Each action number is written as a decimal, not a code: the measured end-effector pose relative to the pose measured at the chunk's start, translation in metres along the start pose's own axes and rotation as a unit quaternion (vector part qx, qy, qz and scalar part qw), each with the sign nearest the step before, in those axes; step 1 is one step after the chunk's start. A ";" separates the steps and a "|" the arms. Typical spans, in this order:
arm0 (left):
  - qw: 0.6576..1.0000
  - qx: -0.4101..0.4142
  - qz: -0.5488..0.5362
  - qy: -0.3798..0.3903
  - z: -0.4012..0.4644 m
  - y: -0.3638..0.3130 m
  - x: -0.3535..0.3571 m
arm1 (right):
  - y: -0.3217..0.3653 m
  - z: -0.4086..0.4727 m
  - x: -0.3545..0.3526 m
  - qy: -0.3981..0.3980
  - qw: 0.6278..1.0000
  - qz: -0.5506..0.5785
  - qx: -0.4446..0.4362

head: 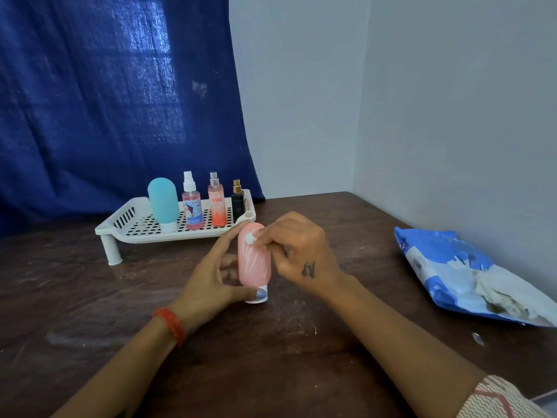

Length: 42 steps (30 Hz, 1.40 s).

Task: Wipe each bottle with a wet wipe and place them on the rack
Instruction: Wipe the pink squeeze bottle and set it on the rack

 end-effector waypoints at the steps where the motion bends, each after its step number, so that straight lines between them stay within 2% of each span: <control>1: 1.000 -0.001 0.002 0.001 0.000 0.001 0.000 | -0.004 -0.001 -0.002 -0.014 1.000 -0.003 0.016; 5: 1.000 -0.002 0.005 -0.003 0.000 0.000 0.001 | 0.000 0.001 0.001 -0.032 0.998 -0.024 0.038; 13: 1.000 0.005 -0.010 -0.003 -0.001 -0.002 0.001 | 0.016 0.002 0.007 0.041 0.998 -0.003 -0.038; 16: 1.000 0.009 -0.015 0.000 0.000 -0.002 0.001 | 0.007 -0.001 0.002 0.019 1.000 0.014 -0.014; 23: 1.000 -0.001 -0.007 0.008 -0.001 0.000 0.003 | -0.012 -0.002 -0.001 -0.084 0.991 0.013 0.108; 29: 1.000 0.004 -0.021 0.011 0.000 -0.001 0.002 | 0.004 0.001 0.002 -0.032 0.998 0.025 0.043; 33: 1.000 0.007 -0.025 0.018 0.000 -0.003 0.002 | -0.007 -0.003 -0.002 -0.040 0.996 0.038 0.074; 38: 0.999 0.004 -0.027 0.019 0.000 -0.003 0.003 | -0.025 -0.010 -0.003 -0.075 0.977 0.026 0.197; 40: 1.000 -0.002 -0.024 0.019 -0.001 -0.003 0.003 | -0.024 -0.008 -0.003 -0.087 0.975 0.048 0.200; 42: 1.000 -0.001 -0.026 0.017 -0.001 -0.003 0.003 | -0.017 -0.005 -0.002 -0.077 0.983 0.048 0.161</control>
Point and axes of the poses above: each hand's wrist, its own z-axis towards the middle knuckle, its own x-axis out of the palm, y = z × x, the point moved 7 cm from there along z, towards the middle knuckle, and after that the axes turned 3 degrees about -x, right-handed, at the moved point
